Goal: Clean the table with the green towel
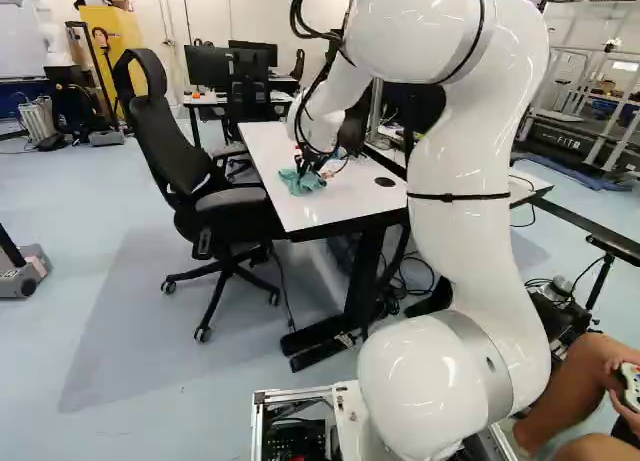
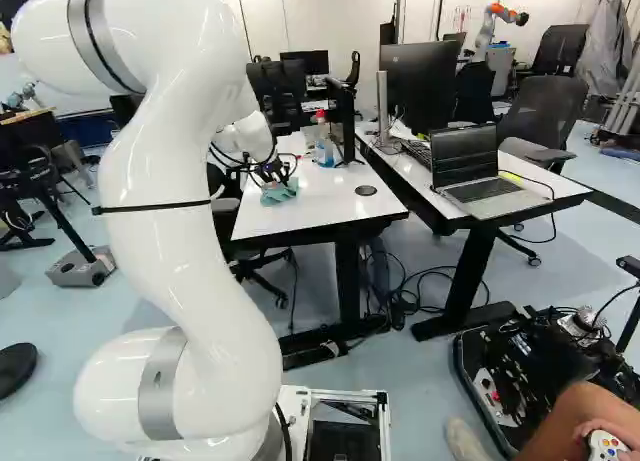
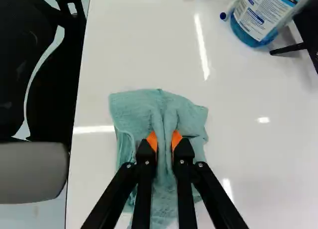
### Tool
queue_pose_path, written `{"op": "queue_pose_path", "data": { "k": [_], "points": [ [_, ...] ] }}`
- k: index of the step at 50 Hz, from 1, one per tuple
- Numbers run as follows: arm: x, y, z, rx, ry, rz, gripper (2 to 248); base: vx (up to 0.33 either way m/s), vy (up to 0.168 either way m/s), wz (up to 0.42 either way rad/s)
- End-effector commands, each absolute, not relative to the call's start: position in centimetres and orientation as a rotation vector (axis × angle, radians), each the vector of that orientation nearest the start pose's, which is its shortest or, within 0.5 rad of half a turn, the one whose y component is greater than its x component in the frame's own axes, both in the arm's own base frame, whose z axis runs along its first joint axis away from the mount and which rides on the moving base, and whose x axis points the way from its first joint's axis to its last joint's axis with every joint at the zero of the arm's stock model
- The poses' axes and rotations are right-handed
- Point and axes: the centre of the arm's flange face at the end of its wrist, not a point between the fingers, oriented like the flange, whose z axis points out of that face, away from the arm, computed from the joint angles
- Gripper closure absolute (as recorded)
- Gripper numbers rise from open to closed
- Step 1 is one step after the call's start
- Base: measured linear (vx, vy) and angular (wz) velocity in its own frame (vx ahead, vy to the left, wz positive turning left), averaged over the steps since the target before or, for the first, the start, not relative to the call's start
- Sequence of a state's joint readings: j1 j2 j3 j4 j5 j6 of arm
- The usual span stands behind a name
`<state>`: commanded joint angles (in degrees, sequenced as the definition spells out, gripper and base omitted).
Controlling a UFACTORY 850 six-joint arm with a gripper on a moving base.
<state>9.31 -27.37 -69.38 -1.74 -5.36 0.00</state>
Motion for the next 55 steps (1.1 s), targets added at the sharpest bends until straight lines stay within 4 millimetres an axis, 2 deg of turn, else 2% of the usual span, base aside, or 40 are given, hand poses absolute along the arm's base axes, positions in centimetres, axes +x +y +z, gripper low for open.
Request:
{"op": "queue_pose_path", "data": {
  "k": [18, 34, 55],
  "points": [
    [62.2, 13.4, 42.1, -2.907, -0.352, -0.975, 200, 0.0, 0.0, 0.0],
    [60.9, 15.9, 42.2, -2.89, -0.414, -0.961, 200, 0.0, 0.0, 0.0],
    [57.2, 15.8, 42.5, -2.896, -0.437, -0.924, 200, 0.0, 0.0, 0.0]
  ]
}}
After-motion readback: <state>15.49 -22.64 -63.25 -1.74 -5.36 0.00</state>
